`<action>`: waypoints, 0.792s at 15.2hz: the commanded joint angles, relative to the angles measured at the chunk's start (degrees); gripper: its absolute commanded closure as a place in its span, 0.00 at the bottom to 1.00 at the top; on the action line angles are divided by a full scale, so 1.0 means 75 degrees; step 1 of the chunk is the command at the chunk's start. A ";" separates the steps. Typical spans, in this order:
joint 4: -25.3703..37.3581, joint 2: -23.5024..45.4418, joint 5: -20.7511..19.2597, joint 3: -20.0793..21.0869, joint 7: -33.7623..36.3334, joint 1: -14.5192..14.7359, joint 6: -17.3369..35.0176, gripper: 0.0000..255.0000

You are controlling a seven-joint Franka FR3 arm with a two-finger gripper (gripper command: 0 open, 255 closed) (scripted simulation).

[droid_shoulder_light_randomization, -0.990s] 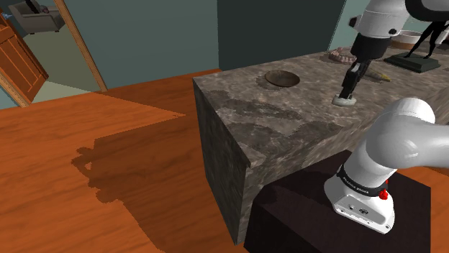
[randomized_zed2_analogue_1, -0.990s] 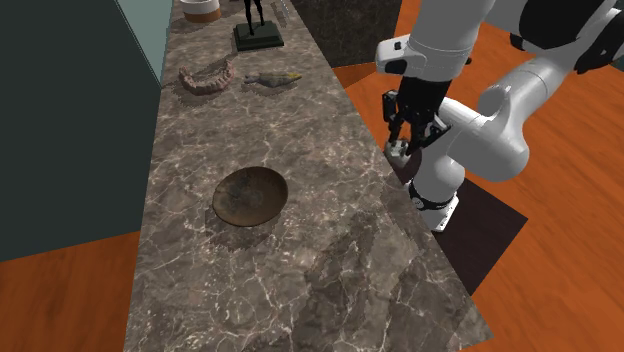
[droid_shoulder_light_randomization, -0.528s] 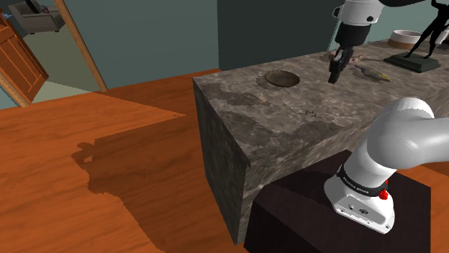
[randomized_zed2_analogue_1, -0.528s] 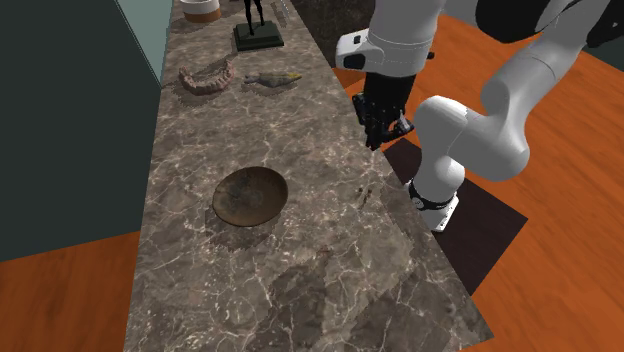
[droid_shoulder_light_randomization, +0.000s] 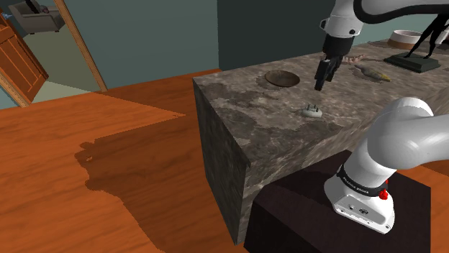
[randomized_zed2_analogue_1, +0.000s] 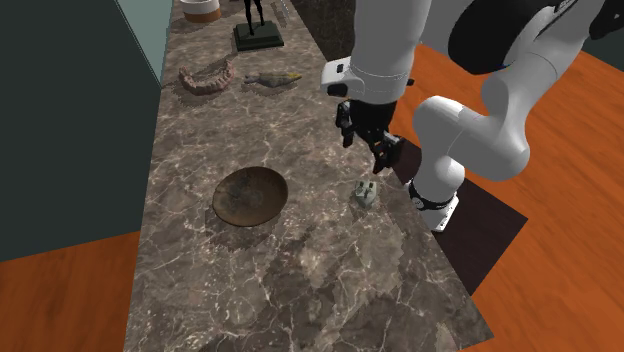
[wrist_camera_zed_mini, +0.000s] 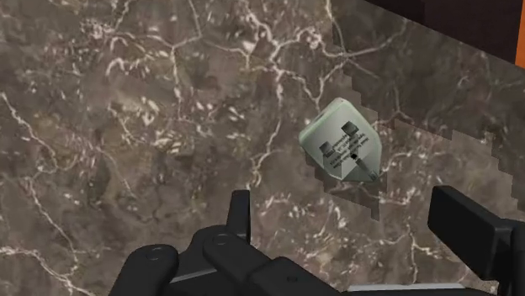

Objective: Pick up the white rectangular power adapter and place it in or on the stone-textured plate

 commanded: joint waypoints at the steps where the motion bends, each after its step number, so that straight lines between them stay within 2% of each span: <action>1: -0.0495 -0.0019 0.0050 0.0094 0.0173 0.0060 0.0395 0.00; 4: -0.1120 0.0080 0.0084 0.0174 0.0376 0.0150 0.0999 0.00; 12: -0.1855 0.0168 -0.0119 -0.0005 0.0387 0.0040 0.1815 0.00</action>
